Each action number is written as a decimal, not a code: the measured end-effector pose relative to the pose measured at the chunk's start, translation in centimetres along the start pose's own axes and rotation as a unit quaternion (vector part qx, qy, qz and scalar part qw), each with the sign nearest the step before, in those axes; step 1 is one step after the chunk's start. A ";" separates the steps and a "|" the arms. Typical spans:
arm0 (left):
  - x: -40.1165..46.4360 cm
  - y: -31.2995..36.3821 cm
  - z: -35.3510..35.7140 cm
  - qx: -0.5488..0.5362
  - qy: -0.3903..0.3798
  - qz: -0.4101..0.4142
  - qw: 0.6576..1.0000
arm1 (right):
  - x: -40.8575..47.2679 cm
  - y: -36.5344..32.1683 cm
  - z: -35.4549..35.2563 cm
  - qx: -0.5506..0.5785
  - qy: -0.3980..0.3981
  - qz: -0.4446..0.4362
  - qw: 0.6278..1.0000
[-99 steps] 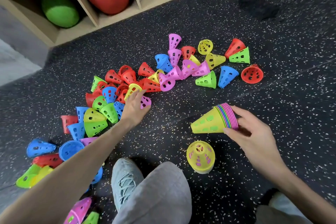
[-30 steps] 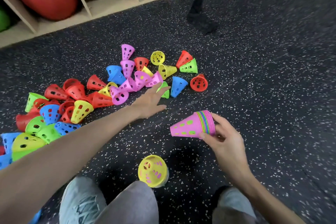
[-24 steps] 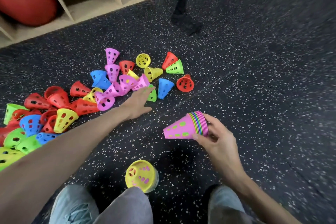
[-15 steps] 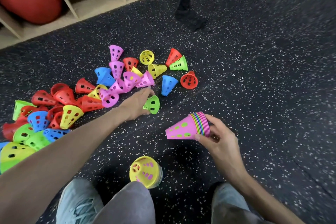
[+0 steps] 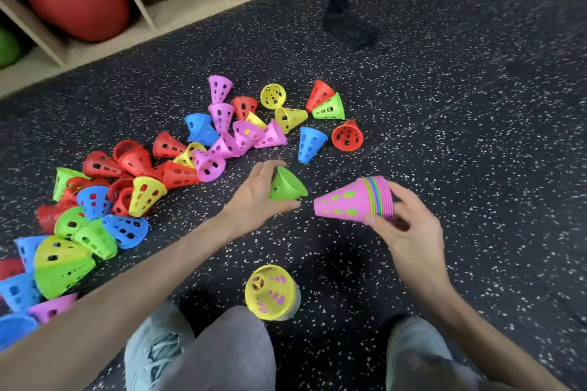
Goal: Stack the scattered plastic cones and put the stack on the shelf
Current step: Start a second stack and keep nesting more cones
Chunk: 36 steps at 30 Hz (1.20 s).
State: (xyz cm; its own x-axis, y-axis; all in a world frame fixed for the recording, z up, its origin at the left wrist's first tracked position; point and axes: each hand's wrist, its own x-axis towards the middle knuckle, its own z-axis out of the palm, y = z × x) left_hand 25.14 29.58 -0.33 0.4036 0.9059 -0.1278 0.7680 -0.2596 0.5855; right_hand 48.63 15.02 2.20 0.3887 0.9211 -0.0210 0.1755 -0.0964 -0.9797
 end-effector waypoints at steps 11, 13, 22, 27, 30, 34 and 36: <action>-7.8 4.7 -2.8 -0.104 0.056 0.012 0.993 | 1.0 -2.6 1.9 0.057 -0.049 -0.025 0.997; -8.4 5.2 -3.0 -0.108 0.061 0.018 0.992 | 0.6 -3.2 2.4 0.056 -0.074 -0.034 0.995; -8.7 7.9 -6.7 -0.078 0.054 0.075 0.993 | 0.6 -7.9 2.6 0.018 -0.122 -0.075 0.990; -8.3 10.9 -10.8 -0.013 0.036 0.130 0.991 | 0.8 -12.6 2.1 0.018 -0.133 -0.130 0.982; -8.3 13.0 -13.8 0.038 0.016 0.159 0.986 | 0.7 -14.8 1.5 0.025 -0.139 -0.157 0.977; -8.6 15.5 -17.3 0.110 -0.003 0.185 0.977 | 0.2 -17.2 0.5 0.042 -0.142 -0.175 0.973; -9.3 16.4 -18.2 0.114 -0.010 0.182 0.977 | -0.2 -18.3 0.0 0.053 -0.149 -0.183 0.970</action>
State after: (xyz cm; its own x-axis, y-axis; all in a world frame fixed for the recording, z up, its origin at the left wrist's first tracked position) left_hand 24.90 22.96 25.08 0.6783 0.7338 0.0393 0.6618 -0.6332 0.4014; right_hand 45.38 16.62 20.09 0.0357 0.9564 0.2900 0.1528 0.2816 -0.9473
